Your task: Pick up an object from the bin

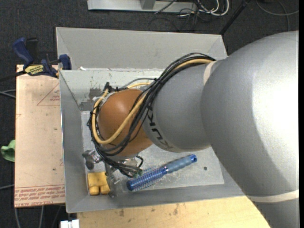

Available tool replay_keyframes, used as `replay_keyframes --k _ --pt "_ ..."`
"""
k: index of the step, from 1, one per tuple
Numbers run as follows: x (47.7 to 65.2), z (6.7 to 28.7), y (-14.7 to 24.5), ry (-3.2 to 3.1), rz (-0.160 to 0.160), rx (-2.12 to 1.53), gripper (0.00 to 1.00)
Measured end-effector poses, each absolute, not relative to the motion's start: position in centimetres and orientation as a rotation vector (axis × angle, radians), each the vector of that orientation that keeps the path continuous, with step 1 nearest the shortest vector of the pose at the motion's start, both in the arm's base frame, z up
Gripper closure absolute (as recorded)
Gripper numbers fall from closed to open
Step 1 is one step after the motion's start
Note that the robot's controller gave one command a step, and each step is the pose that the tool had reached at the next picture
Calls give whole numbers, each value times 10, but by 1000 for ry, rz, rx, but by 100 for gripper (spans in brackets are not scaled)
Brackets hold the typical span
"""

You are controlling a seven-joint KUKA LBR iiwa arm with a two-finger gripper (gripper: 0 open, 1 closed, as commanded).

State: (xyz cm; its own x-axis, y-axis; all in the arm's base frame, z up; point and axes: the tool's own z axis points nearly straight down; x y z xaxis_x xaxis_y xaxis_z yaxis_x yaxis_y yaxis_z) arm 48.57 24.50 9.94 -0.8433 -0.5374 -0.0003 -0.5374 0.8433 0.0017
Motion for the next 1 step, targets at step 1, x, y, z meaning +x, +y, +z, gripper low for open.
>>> replay_keyframes --k 1 --pt "487 72 253 -3122 -4 469 0"
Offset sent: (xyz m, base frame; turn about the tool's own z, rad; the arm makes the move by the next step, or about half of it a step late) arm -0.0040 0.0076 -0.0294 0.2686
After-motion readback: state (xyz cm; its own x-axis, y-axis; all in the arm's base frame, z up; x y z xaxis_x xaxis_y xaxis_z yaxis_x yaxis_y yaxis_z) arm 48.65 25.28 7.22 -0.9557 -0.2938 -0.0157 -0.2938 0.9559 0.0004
